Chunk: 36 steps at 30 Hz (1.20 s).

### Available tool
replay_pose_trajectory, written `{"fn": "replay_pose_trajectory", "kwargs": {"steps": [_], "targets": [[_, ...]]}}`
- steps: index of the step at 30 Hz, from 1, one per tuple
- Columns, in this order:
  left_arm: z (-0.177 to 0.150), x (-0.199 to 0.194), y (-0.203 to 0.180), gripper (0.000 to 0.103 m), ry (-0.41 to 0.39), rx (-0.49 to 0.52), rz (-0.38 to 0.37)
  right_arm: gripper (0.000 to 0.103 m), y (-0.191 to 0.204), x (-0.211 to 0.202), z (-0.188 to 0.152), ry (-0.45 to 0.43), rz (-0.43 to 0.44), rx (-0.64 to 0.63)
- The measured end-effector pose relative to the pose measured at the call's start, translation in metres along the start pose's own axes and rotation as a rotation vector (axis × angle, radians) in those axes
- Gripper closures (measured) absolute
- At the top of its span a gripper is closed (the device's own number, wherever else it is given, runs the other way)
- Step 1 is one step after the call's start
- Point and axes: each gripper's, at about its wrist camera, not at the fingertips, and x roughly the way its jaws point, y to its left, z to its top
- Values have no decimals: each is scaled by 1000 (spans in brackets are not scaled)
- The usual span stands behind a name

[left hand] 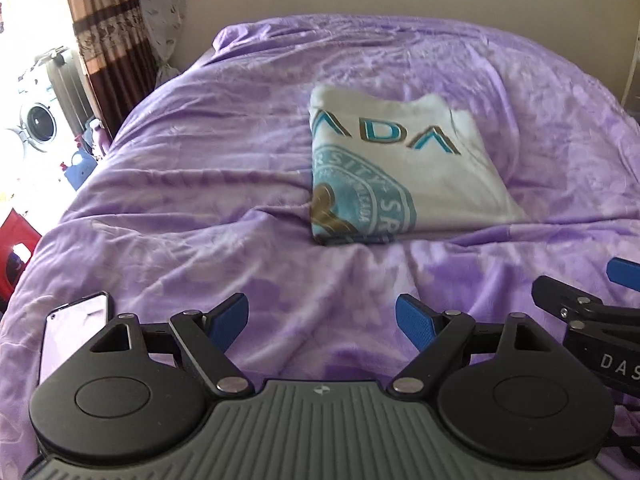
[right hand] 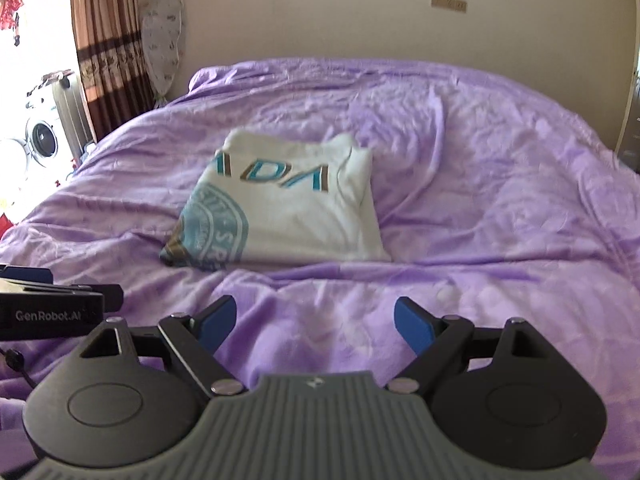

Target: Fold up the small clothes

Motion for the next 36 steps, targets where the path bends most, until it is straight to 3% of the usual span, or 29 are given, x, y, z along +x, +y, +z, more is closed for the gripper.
{"fn": "replay_pose_trajectory", "kwargs": {"steps": [36], "targets": [[0,-1,-5,5,-1,16,8,21,3,7,-2,17,16,-19]]}}
